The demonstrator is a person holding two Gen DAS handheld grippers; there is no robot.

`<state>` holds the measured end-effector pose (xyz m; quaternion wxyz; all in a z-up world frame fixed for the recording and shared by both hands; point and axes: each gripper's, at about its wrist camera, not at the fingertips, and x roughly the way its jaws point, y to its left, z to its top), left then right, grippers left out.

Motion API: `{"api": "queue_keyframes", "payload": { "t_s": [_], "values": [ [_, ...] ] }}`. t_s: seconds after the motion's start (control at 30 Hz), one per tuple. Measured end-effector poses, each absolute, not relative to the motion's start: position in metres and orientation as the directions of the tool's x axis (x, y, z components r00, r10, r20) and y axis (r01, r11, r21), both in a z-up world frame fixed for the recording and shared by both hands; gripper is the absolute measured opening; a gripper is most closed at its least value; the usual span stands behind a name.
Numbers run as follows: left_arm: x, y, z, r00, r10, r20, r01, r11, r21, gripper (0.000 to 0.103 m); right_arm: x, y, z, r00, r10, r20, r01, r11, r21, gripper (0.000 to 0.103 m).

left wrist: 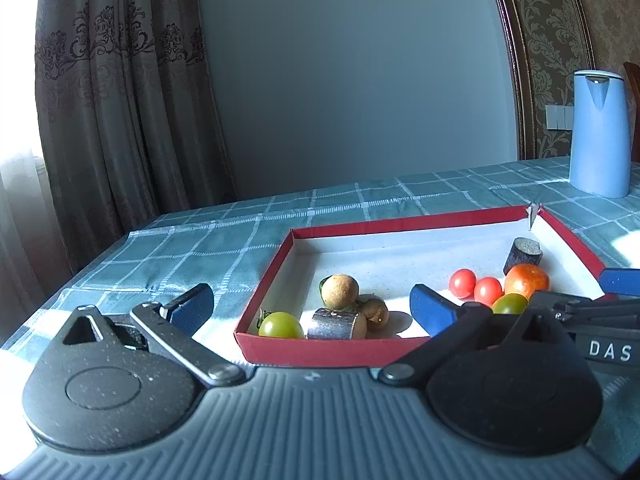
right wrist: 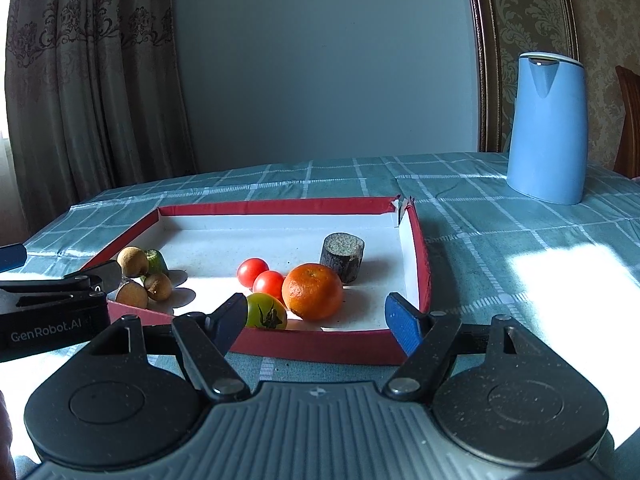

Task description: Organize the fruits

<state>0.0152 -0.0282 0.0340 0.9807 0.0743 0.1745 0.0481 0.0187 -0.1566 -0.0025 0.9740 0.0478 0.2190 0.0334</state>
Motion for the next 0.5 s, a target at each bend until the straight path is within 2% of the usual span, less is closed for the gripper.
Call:
{"api": "queue_keyframes", "payload": {
  "t_s": [0.27,0.43,0.5],
  "values": [
    [0.016,-0.026,0.035,0.932,0.125,-0.339,-0.075,0.984,0.159,0.103,0.017,-0.154,-0.003,0.901,0.096,-0.423,-0.061,0.993,0.097,0.078],
    [0.012,-0.029,0.035,0.941,0.149,-0.303,-0.096,0.979,0.183,0.103,0.01,-0.152,-0.003,0.905,0.107,-0.412,-0.074,0.993,0.094,0.079],
    [0.009,-0.029,0.033,0.94,0.155,-0.305,-0.1,0.977,0.189,0.103,0.007,-0.151,-0.004,0.901,0.119,-0.418,-0.086,0.992,0.097,0.082]
  ]
}}
